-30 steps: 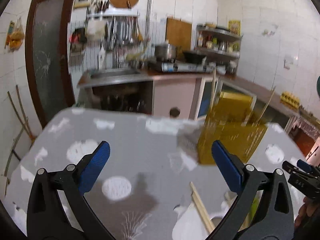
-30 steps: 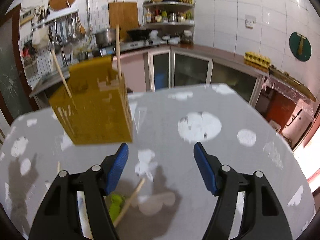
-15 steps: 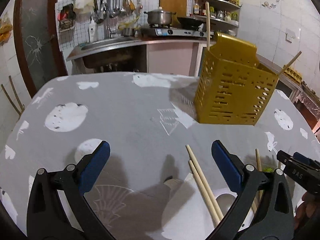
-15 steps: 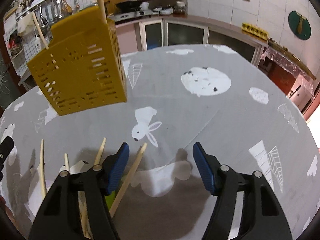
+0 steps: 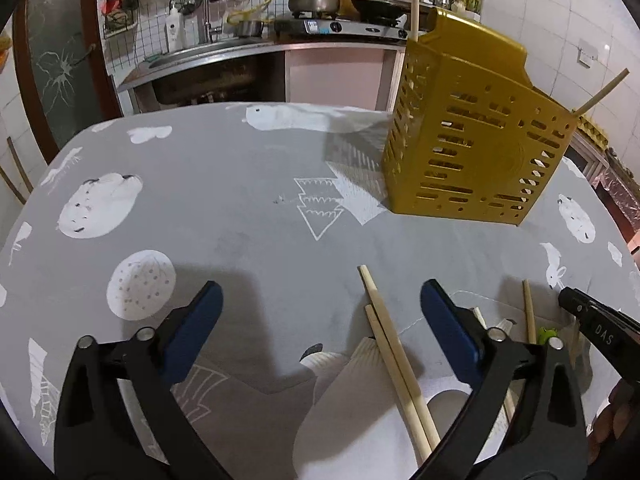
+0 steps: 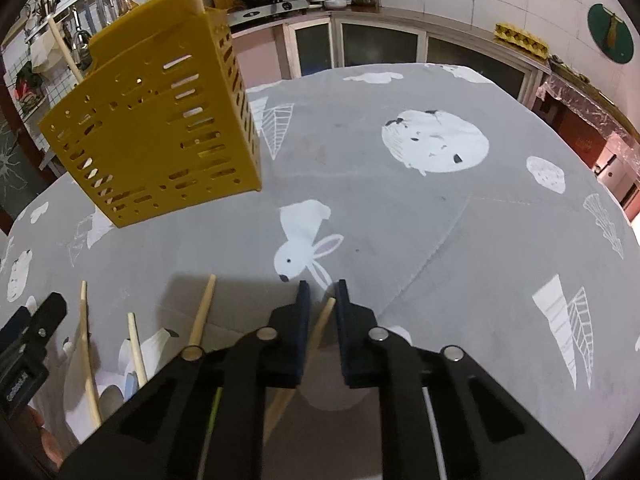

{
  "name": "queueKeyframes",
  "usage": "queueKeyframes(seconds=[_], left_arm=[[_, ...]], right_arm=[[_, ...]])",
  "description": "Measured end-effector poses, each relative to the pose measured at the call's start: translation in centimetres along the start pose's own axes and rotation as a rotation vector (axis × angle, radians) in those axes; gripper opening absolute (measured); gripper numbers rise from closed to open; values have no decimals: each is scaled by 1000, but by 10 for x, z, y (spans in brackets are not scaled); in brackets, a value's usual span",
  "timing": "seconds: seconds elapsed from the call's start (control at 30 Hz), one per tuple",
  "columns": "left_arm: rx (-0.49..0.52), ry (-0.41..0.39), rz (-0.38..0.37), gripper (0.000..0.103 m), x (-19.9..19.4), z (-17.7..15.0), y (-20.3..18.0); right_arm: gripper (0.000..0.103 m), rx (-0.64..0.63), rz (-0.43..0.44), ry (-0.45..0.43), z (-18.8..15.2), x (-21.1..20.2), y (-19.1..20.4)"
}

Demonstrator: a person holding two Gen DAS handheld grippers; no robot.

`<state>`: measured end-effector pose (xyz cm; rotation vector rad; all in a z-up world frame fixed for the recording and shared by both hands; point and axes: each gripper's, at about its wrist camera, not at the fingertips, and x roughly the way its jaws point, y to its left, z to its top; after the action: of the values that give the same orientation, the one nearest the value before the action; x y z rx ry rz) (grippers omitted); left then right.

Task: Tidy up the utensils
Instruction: 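Close the right gripper on a chopstick while the left gripper grasps another chopstick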

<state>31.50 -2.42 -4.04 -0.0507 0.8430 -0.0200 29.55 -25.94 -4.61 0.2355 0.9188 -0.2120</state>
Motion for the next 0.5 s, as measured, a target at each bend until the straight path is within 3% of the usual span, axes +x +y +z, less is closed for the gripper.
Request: queueKeyframes(seconds=[0.23, 0.33, 0.5], left_arm=[[12, 53, -45, 71, 15, 5, -10], [19, 86, -61, 54, 24, 5, -14], [56, 88, -39, 37, 26, 3, -23]], right_arm=[[11, -33, 21, -4, 2, 3, 1], [11, -41, 22, -9, 1, 4, 2], [11, -43, 21, -13, 1, 4, 3]])
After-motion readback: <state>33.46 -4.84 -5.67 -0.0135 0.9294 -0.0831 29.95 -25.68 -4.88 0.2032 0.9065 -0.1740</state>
